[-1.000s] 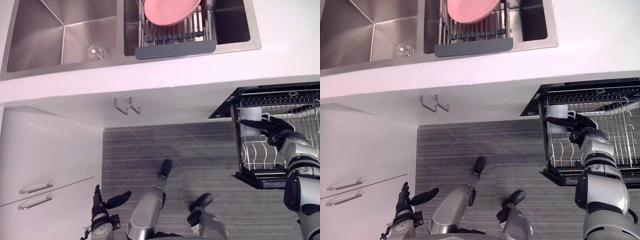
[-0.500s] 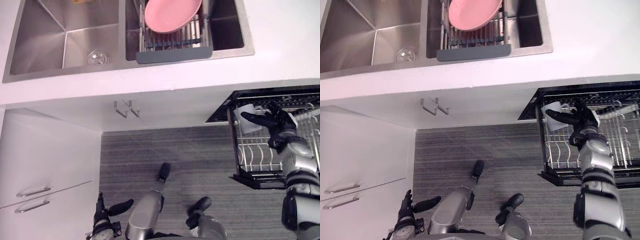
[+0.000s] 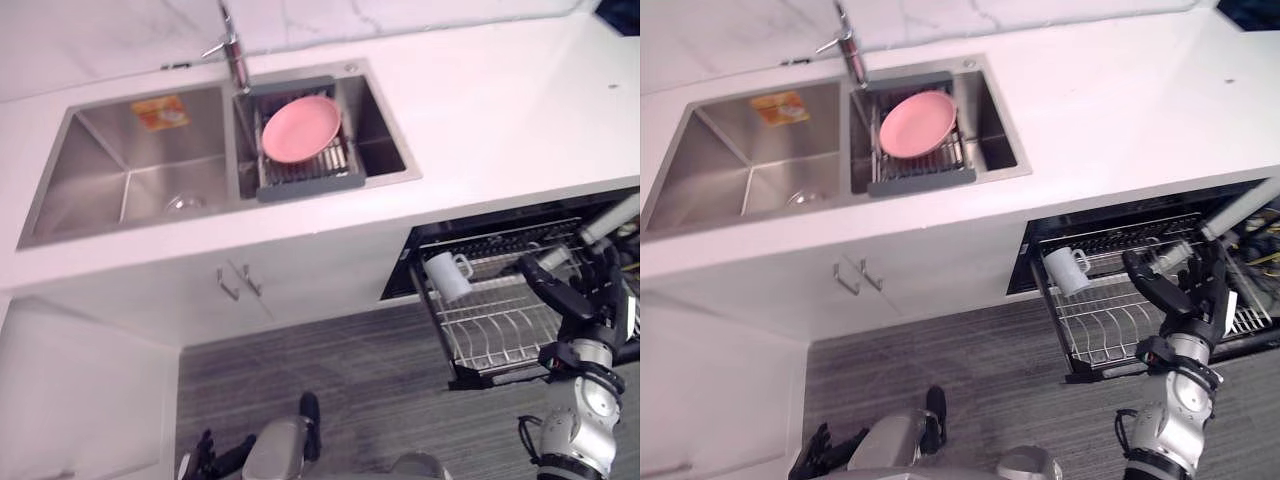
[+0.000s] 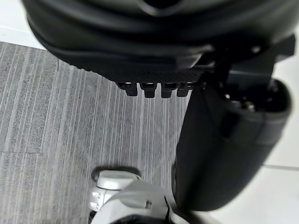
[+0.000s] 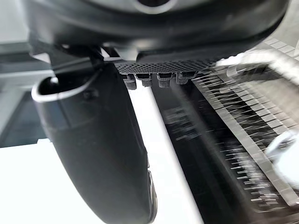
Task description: Walk over to the sink, pick up the cup, carry it to the dishwasher, place the cup inside the dishwasher, then close the dishwasher door
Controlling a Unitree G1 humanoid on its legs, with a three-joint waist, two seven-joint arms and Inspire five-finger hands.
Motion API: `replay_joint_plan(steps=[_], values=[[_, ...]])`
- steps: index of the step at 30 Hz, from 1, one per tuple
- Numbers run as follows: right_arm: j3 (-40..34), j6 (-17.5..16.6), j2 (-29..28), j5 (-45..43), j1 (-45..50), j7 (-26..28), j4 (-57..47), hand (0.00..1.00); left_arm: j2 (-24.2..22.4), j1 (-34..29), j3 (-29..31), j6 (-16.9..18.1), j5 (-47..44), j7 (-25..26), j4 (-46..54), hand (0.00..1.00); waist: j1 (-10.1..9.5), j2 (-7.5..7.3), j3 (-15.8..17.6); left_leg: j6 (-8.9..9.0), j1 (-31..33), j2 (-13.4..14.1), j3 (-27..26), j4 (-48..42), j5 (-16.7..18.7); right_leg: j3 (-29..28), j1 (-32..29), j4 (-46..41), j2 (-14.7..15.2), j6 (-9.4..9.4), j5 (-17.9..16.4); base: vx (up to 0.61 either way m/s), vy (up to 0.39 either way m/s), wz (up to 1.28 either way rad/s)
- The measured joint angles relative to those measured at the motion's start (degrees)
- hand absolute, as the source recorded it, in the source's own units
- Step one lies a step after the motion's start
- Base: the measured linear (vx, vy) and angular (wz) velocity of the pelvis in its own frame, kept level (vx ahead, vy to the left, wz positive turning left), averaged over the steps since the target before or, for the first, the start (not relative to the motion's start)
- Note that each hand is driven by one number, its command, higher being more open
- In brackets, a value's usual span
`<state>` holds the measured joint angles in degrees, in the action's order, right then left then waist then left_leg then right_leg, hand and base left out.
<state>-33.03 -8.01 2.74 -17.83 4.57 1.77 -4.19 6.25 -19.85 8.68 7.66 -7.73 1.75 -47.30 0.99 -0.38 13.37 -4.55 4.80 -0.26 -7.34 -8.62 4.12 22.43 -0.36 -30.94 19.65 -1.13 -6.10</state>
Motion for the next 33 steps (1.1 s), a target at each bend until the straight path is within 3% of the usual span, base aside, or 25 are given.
replay_joint_plan(steps=[1, 2, 4, 6, 7, 8, 9, 13, 19, 21, 23, 26, 27, 29, 30, 31, 33], values=[[0.0, -1.0, -0.9, 0.0, 0.7, 0.4, -1.5, 1.0, 0.7, 0.1, -0.2, -0.1, 0.0, -0.5, 0.1, 1.0, 0.35, -0.46, -0.3, -0.2, -0.9, -0.1, 1.1, 1.1, -0.4, -2.6, -0.2, 0.2, -2.2, -0.89, -1.7, 0.25, 0.037, 0.67], [0.0, -3.0, -1.8, -0.1, 1.5, 0.7, -4.5, 1.0, 1.4, 0.3, -0.2, -0.1, 0.0, -1.3, 0.0, 1.0, 1.47, -1.09, -0.9, -0.34, -2.4, -0.3, 3.2, 3.1, -0.9, -7.1, -0.6, 1.5, -6.4, -1.24, -4.3, 0.16, -0.006, 0.76], [0.0, -6.6, -1.6, -1.4, 3.0, 1.3, -10.3, 1.0, 1.5, 1.2, -0.2, -0.2, 0.0, -2.0, -0.6, 1.0, 2.34, -0.98, -2.6, -0.13, -4.8, -0.9, 6.7, 5.7, -2.0, -10.3, -1.7, 6.4, -12.3, -1.27, -6.5, 0.25, -0.04, 0.91], [1.7, -8.3, -1.2, -2.8, 2.9, 2.2, -13.1, 1.0, 1.3, 1.5, -0.2, -0.2, 0.0, -2.2, -0.9, 1.0, 2.8, -0.89, -4.4, 0.06, -5.8, -1.0, 8.9, 6.9, -2.3, -10.9, -3.5, 11.2, -14.5, -1.28, -6.5, 0.25, -0.079, 0.7], [2.5, -8.7, -0.9, -2.8, 2.8, 2.4, -13.8, 1.0, 1.3, 1.7, -0.2, -0.2, 0.0, -2.4, -0.9, 1.0, 2.94, -0.99, -4.8, 0.23, -6.1, -1.0, 9.6, 7.0, -2.2, -11.5, -4.0, 12.9, -14.9, -1.22, -6.3, 0.25, -0.112, 0.67], [4.4, -9.0, -0.5, -2.7, 2.8, 2.7, -15.1, 1.0, 1.2, 2.3, -0.3, 0.4, 0.0, -3.5, -1.7, 1.0, 2.92, -1.68, -5.6, 0.83, -6.4, -1.5, 10.8, 6.9, -1.9, -13.3, -4.6, 17.3, -15.0, -0.59, -3.5, 0.24, -0.138, 0.67], [6.5, -9.0, -0.5, -2.5, 2.8, 2.8, -16.1, 1.0, 1.8, 2.9, -0.1, 0.9, 0.7, -4.5, -2.8, 1.0, 2.96, -3.0, -6.5, 1.54, -6.9, -2.8, 12.0, 6.8, -1.4, -14.6, -5.0, 21.1, -13.8, -1.89, 3.0, 0.29, -0.213, 0.7], [10.5, -8.3, 0.2, -2.6, 2.7, 4.1, -16.1, 1.0, 0.1, 3.8, 0.4, 1.5, 3.4, -3.9, -4.8, 1.0, 1.18, -0.53, -7.8, 3.57, -8.8, 0.0, 12.7, 7.2, 0.7, -13.0, 0.2, 26.5, -16.6, -0.77, 3.5, 0.21, -0.152, 0.21], [11.8, -8.1, 1.4, -3.4, 2.5, 5.6, -13.6, 1.0, 0.3, 4.2, 0.3, 3.5, 7.4, -1.2, -7.7, 1.0, 1.37, -0.36, -8.0, 5.02, -12.3, 1.3, 11.1, 8.3, 1.6, -14.7, 3.6, 28.5, -18.1, -0.48, 3.7, 0.09, -0.05, -0.14], [12.5, -7.9, 1.3, -3.2, 2.7, 5.8, -12.9, 1.0, 0.3, 4.3, 0.2, 4.7, 7.8, -0.4, -8.6, 1.0, 1.39, -0.22, -8.2, 4.65, -12.1, 1.2, 10.4, 7.4, 2.5, -15.4, 4.0, 29.3, -18.2, -0.59, 3.7, -0.02, 0.019, -0.17], [13.3, -7.9, 1.3, -2.8, 2.9, 6.0, -12.9, 1.0, 0.2, 4.3, 0.5, 5.3, 7.8, 0.7, -9.4, 1.0, 1.28, -0.01, -8.2, 4.51, -9.8, 1.5, 9.9, 2.1, 5.5, -15.9, 4.2, 29.4, -18.6, -0.53, 3.9, -0.04, 0.014, -0.17], [15.2, -7.7, 1.4, -2.8, 5.4, 6.2, -16.0, 1.0, -1.9, 3.0, 3.5, 5.8, 7.8, 2.0, -9.2, 1.0, 0.4, 1.38, -8.4, 7.55, -5.0, 3.7, 8.5, -9.7, 11.3, -16.3, 4.1, 27.9, -20.6, 0.94, 1.2, -0.01, -0.035, -0.09], [15.9, -7.7, 1.3, -2.9, 7.4, 6.2, -18.8, 1.0, -2.9, 3.4, 5.8, 6.1, 7.8, 2.7, -8.6, 1.0, 0.41, 1.62, -8.2, 8.3, 1.4, 4.5, 7.0, -22.3, 11.8, -15.3, 4.1, 27.5, -20.8, 1.79, 0.4, 0.02, -0.006, 0.25], [16.8, -7.8, 1.6, -2.9, 7.5, 6.7, -21.0, 1.0, -5.0, 3.2, 8.6, 7.0, 7.8, 2.7, -6.9, 1.0, -0.61, 1.73, -7.5, 8.83, 7.9, 6.5, 3.9, -35.1, 10.6, -15.0, 6.4, 27.2, -20.5, 2.7, 0.0, 0.02, -0.01, 0.15], [16.9, -7.9, 1.6, -2.8, 6.9, 6.7, -21.2, 1.0, -5.2, 3.2, 8.8, 6.6, 7.7, 2.2, -6.7, 1.0, -0.84, 2.34, -7.5, 8.91, 8.4, 6.9, 3.3, -33.9, 11.5, -15.0, 7.1, 27.4, -20.4, 2.71, -0.2, 0.07, 0.022, 0.02], [16.7, -8.0, 1.5, -2.8, 5.3, 6.1, -20.9, 1.0, -5.2, 3.3, 8.8, 5.6, 7.6, 0.0, -6.7, 1.0, -0.78, 3.05, -7.3, 8.76, 8.7, 7.4, 1.1, -26.6, 11.6, -14.9, 9.1, 28.6, -19.5, 2.5, -0.5, 0.08, 0.038, 0.06], [15.7, -8.0, 1.5, -2.5, 4.9, 5.3, -20.9, 1.0, -5.2, 3.3, 9.0, 5.3, 6.9, -1.1, -6.8, 1.0, -0.76, 3.05, -7.4, 8.55, 8.6, 7.0, -1.2, -16.8, 9.5, -14.5, 10.5, 29.6, -18.2, 1.97, -0.8, 0.14, 0.088, 0.08]])
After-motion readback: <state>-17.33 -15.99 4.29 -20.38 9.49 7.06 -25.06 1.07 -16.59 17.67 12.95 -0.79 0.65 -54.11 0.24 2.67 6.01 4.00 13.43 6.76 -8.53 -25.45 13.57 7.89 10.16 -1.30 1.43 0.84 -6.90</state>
